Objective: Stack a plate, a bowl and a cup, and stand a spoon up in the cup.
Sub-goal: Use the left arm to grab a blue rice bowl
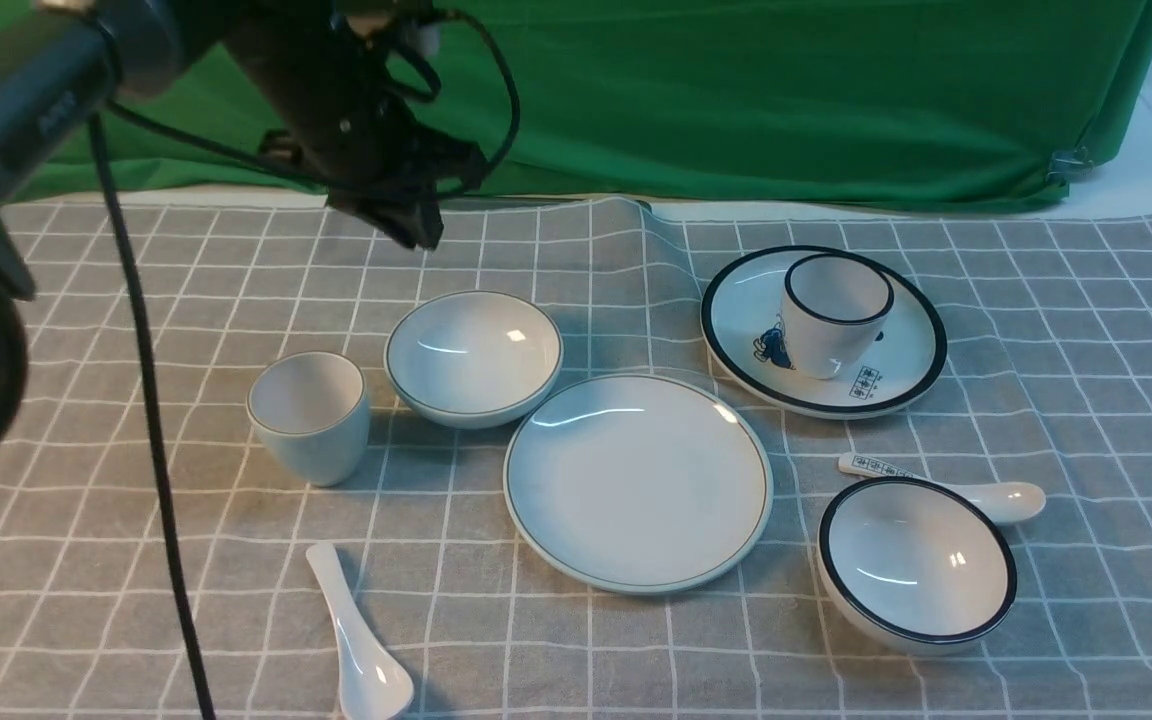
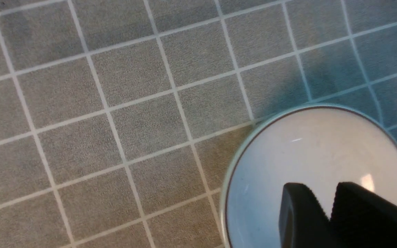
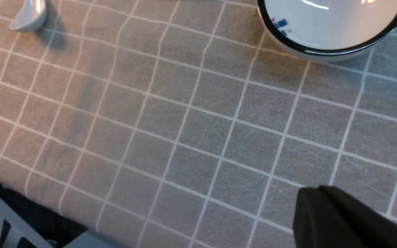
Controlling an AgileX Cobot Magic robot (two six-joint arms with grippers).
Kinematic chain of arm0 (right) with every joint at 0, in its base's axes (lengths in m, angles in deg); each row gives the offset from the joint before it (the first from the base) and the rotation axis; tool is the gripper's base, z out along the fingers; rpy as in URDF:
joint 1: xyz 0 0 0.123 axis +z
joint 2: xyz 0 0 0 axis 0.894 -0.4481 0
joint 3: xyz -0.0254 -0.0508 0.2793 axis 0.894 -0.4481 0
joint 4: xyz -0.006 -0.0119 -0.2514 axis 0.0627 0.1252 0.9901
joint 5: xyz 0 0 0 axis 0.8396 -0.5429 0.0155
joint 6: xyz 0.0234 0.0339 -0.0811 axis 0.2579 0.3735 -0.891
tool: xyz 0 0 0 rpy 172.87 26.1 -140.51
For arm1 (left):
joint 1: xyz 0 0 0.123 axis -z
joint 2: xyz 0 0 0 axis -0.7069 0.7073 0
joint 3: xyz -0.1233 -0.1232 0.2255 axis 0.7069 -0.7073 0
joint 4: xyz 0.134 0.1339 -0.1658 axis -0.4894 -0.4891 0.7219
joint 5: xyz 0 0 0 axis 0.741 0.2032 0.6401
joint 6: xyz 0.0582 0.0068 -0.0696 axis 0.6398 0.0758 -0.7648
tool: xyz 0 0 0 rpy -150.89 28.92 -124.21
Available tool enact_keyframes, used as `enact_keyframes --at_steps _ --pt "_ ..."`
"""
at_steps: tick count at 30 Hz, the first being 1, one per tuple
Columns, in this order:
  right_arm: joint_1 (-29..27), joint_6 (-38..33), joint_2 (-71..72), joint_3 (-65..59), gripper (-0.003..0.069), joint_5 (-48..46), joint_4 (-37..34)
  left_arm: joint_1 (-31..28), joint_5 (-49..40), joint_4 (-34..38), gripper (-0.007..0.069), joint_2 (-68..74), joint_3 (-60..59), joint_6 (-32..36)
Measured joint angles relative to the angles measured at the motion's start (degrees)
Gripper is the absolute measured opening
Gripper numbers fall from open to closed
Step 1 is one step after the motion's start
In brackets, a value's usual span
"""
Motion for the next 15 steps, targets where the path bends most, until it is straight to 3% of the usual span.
enact_keyframes --at_steps 1,2,3,4,5,6,9,12,15 --pt "0.1 0.0 0.0 0.0 0.0019 0.0 0.0 0.0 0.1 0.0 0.0166 0.2 0.0 0.0" --pt "0.1 0.0 0.0 0.0 0.0019 0.5 0.0 0.0 0.6 -0.1 0.0253 1.5 0.0 0.6" --pt "0.1 0.0 0.0 0.0 0.0019 0.6 0.0 0.0 0.8 -0.1 0.0264 1.8 0.0 0.7" --pt "0.1 -0.1 0.0 0.0 0.0019 1.0 0.0 0.0 1.5 -0.1 0.0372 3.1 0.0 0.7" --pt "0.1 -0.1 0.0 0.0 0.0019 1.1 0.0 0.0 1.6 -0.1 0.0372 3.2 0.0 0.8" --pt "0.1 -0.1 0.0 0.0 0.0019 1.5 0.0 0.0 2.1 -0.2 0.0444 3.9 0.0 0.9" --pt "0.1 -0.1 0.0 0.0 0.0019 2.1 0.0 0.0 2.9 -0.2 0.0567 5.4 0.0 1.1" --pt "0.1 -0.1 0.0 0.0 0.0019 2.2 0.0 0.0 3.9 -0.4 0.0617 6.8 0.0 1.3" --pt "0.1 -0.1 0.0 0.0 0.0019 2.2 0.0 0.0 4.1 -0.7 0.0602 8.0 0.0 1.3"
